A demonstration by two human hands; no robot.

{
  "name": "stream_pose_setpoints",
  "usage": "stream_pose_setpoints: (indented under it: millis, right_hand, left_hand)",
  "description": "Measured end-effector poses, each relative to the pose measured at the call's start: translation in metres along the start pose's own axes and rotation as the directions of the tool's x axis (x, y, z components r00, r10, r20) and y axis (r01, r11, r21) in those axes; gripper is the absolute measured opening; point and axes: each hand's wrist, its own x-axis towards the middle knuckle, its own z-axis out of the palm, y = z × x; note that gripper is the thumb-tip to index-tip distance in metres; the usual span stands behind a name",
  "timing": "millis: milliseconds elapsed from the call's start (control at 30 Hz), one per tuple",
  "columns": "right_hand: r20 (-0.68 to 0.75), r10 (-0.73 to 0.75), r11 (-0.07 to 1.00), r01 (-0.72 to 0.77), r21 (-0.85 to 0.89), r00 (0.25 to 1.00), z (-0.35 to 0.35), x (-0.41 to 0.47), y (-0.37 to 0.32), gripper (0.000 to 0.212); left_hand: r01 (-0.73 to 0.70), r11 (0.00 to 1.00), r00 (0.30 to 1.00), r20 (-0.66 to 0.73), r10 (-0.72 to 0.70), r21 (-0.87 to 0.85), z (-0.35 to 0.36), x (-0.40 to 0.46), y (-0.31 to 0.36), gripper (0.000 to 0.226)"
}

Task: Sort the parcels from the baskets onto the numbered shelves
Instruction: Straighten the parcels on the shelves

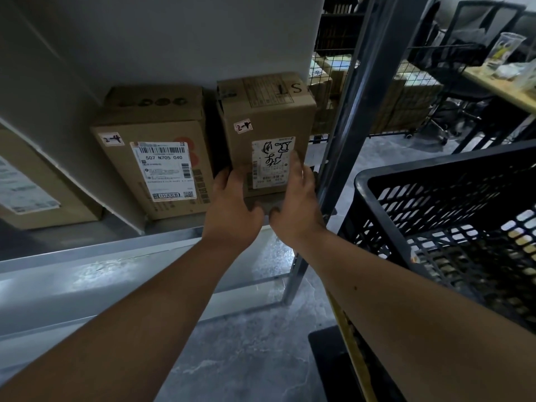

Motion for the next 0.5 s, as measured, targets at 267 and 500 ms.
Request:
stream_pose_setpoints:
  millis: [267, 500]
  right_hand:
    - [0.206, -0.028, 1.000, 0.027, 0.009, 0.978, -0.006, -0.032, -0.004, 0.101]
    - [0.366, -0.129, 0.978, 0.180, -0.109, 0.922, -0.029, -0.063, -0.034, 0.080]
  left_hand:
    - [0.043, 0.987, 0.996, 0.075, -0.055, 0.154, -0.031, -0.042, 0.000, 0.062]
    - [0.108, 0.906, 0.983, 0.089, -0.158, 0.410, -0.101, -0.086, -0.012, 0.069]
